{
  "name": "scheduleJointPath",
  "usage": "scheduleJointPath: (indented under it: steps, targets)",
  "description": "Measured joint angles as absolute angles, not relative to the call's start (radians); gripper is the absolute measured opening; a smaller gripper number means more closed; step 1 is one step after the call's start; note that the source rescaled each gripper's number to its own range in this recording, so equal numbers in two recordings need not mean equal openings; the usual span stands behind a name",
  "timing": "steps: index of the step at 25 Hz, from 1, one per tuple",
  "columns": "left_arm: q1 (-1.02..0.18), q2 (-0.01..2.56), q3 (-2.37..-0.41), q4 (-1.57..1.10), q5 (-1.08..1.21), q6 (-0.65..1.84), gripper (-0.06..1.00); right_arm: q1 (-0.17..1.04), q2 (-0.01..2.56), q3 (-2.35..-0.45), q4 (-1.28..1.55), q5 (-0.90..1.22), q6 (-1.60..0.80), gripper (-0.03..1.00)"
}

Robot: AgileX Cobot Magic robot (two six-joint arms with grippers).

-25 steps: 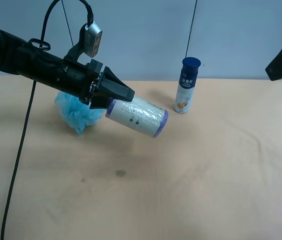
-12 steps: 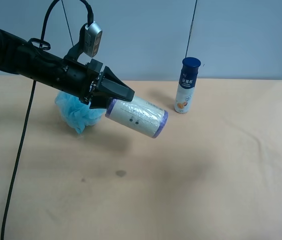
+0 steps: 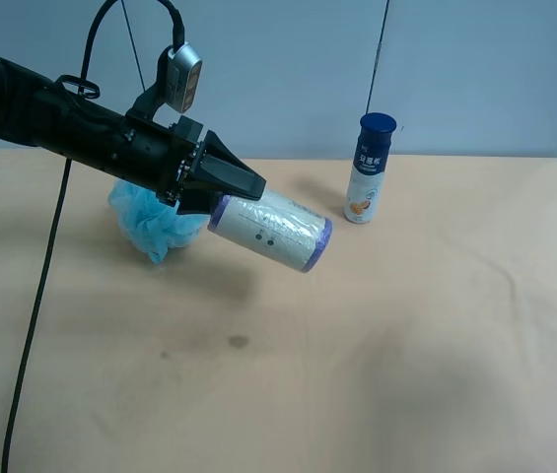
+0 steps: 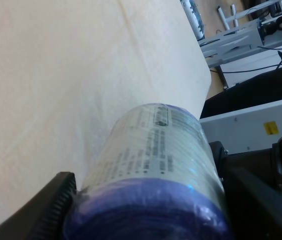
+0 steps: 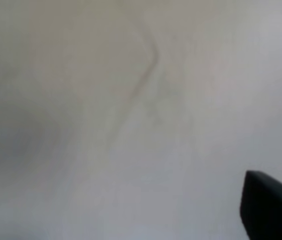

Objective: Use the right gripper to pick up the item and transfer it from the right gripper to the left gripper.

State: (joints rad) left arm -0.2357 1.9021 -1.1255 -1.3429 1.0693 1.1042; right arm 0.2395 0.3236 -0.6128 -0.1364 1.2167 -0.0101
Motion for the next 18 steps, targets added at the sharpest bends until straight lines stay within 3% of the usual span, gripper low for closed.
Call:
scheduleJointPath:
  steps: [10,18]
  targets:
    - [-0.236,1.902,-1.125,-1.343,1.069,1.104,0.01,0.24,0.291,-0.553,-0.058,1.221,-0.011,0.9]
    - [-0.236,1.902,-1.125,-1.343,1.071,1.104,0.01,0.24,0.29,-0.506,0.024,1.089,-0.035,0.9]
